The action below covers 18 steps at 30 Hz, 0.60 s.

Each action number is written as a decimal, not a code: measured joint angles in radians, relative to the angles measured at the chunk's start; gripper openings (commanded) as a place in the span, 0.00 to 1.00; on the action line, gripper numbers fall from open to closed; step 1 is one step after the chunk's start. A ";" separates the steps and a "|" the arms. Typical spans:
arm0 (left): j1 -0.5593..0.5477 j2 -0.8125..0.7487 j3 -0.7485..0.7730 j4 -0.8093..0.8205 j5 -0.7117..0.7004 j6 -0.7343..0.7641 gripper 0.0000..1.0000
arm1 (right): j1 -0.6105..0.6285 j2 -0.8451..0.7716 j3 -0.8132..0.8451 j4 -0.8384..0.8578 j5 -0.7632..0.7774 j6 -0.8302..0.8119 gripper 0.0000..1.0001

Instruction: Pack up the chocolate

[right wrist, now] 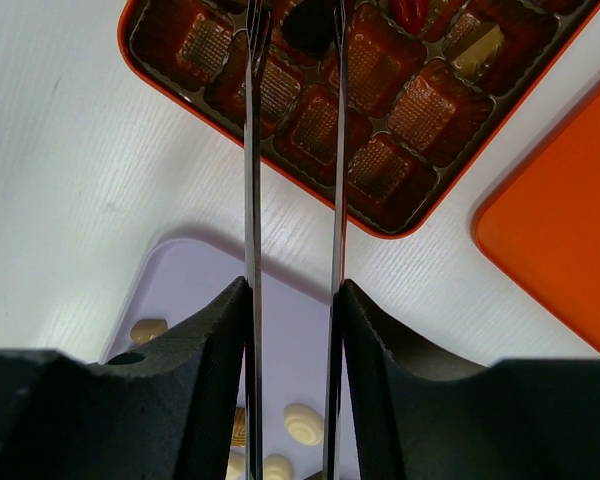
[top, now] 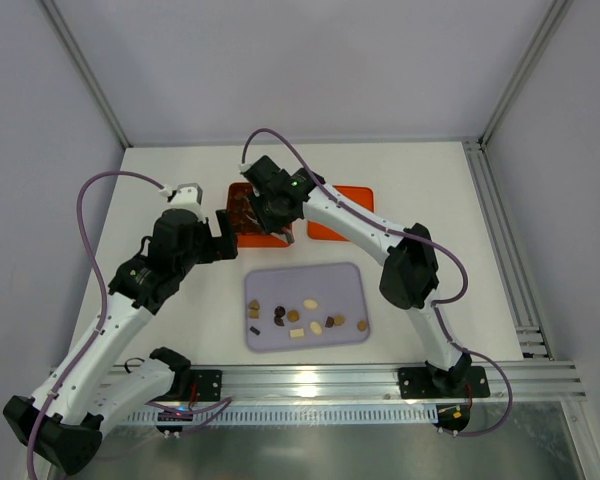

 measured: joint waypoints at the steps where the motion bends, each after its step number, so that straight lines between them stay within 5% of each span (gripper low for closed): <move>1: 0.000 0.000 0.000 0.000 0.000 0.000 1.00 | 0.000 0.000 0.000 0.000 0.000 0.000 0.43; 10: 0.000 0.000 0.000 0.000 0.000 0.000 1.00 | -0.002 -0.045 -0.011 -0.004 0.022 0.001 0.44; 18: 0.000 0.000 0.000 0.000 0.002 0.000 1.00 | -0.007 -0.349 -0.198 -0.052 0.053 0.008 0.44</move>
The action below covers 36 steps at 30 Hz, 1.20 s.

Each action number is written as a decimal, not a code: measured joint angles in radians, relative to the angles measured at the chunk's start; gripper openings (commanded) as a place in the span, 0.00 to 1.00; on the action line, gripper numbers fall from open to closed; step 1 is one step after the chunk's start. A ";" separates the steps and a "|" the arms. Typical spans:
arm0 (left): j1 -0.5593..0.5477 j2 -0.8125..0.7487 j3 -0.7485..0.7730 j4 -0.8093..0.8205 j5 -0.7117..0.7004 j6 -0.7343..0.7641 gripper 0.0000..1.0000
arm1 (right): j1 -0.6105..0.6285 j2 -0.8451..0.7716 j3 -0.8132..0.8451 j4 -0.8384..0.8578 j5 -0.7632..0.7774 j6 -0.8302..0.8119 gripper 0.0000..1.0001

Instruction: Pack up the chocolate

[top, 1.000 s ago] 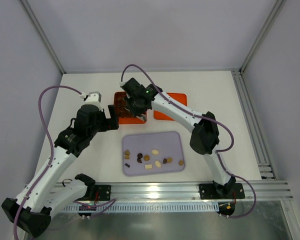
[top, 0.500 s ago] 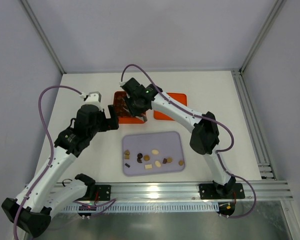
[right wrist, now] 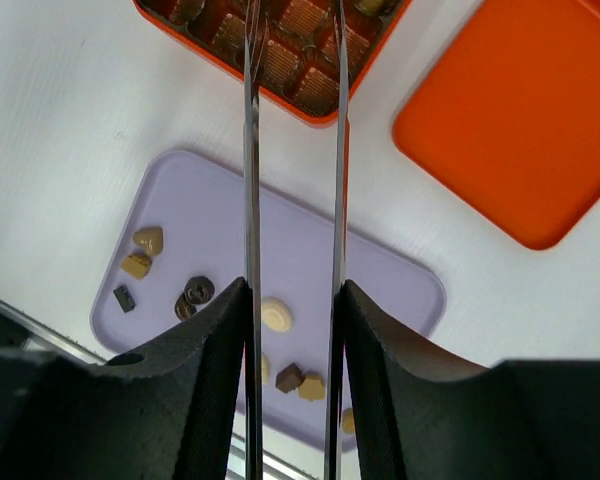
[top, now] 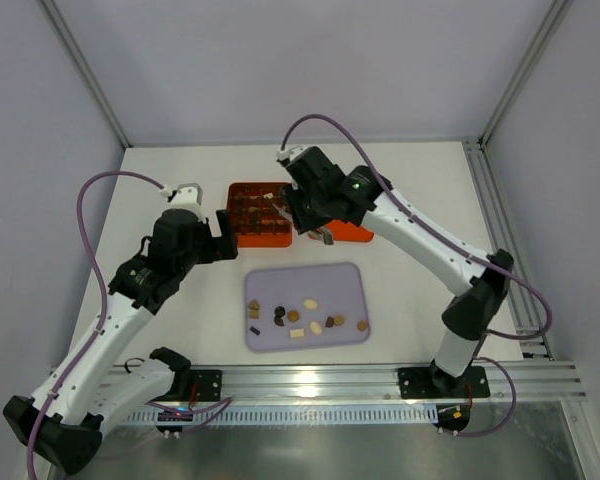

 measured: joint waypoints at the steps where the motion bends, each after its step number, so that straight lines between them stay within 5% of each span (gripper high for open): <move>1: 0.000 0.000 0.000 0.000 0.001 0.000 1.00 | 0.000 -0.054 -0.042 -0.017 0.003 0.002 0.44; 12: 0.000 0.003 0.000 0.002 0.010 0.000 1.00 | 0.016 -0.452 -0.461 -0.206 -0.049 0.023 0.44; 36: 0.000 0.018 -0.004 0.003 0.017 -0.009 1.00 | 0.229 -0.485 -0.590 -0.348 -0.097 -0.011 0.45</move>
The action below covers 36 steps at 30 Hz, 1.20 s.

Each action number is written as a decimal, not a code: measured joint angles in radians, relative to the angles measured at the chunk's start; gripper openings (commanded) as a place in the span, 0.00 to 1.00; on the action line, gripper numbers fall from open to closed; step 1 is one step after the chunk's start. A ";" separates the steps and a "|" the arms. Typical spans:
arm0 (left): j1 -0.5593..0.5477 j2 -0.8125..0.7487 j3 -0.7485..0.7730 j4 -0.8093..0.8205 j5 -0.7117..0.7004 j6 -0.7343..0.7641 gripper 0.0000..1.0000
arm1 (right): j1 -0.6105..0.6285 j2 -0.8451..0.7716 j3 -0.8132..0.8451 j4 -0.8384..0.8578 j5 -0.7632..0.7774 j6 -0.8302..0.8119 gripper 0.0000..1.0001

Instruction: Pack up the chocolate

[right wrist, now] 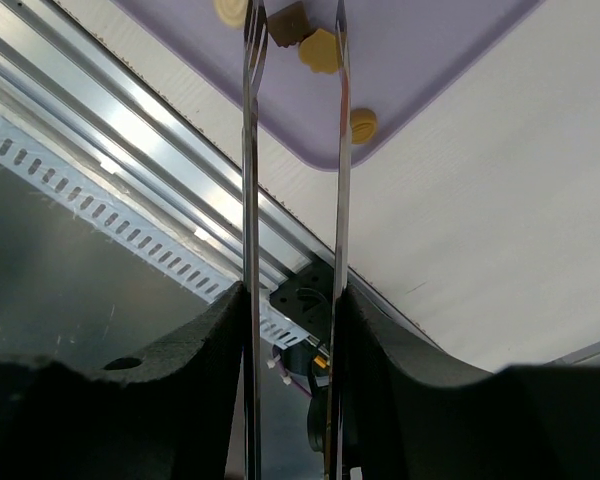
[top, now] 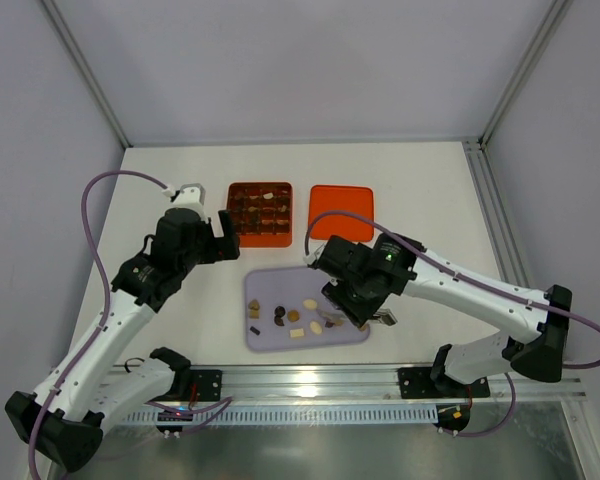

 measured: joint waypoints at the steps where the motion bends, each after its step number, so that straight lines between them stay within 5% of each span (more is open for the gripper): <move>1: 0.000 0.000 0.000 0.000 0.000 -0.001 1.00 | 0.005 0.005 -0.001 0.000 0.000 -0.001 0.44; 28: 0.000 0.000 -0.001 0.000 0.000 -0.006 1.00 | 0.035 0.087 -0.047 0.027 0.002 -0.008 0.45; 36: 0.000 0.000 -0.001 0.000 0.000 -0.005 1.00 | 0.035 0.089 -0.063 0.035 0.000 -0.003 0.35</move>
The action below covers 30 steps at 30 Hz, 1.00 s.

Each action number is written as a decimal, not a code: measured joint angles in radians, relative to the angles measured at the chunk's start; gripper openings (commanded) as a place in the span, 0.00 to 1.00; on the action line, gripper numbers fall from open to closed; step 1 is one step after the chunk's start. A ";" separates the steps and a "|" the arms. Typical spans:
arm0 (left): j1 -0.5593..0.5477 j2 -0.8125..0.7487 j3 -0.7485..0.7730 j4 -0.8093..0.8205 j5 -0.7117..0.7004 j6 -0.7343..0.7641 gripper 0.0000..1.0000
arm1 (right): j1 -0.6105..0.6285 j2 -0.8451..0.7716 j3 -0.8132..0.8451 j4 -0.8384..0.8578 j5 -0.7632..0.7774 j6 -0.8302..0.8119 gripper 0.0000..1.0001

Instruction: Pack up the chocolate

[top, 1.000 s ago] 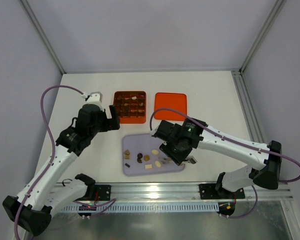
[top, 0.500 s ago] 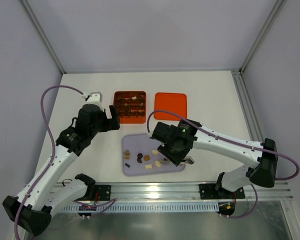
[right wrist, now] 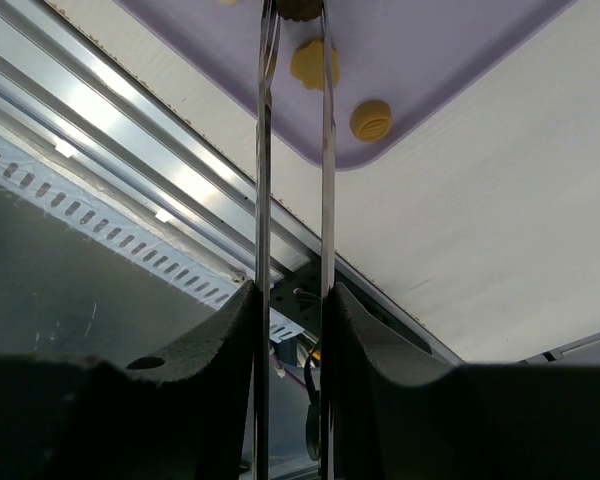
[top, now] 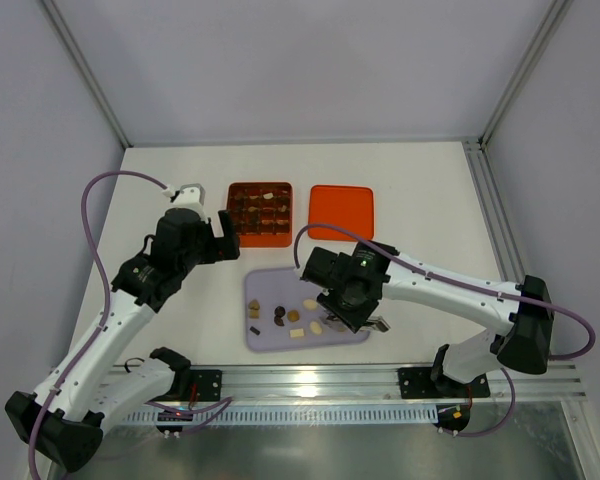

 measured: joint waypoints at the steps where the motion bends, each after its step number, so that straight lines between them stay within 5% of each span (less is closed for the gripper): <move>1: 0.000 0.000 0.000 0.000 0.000 0.000 1.00 | 0.000 0.001 0.000 0.001 -0.001 0.001 0.33; 15: 0.000 -0.005 0.000 0.000 0.000 0.000 1.00 | -0.064 0.002 0.061 -0.009 0.016 0.032 0.30; 30: 0.000 -0.017 0.000 0.000 0.003 0.000 1.00 | -0.191 0.221 0.454 0.107 0.063 0.034 0.30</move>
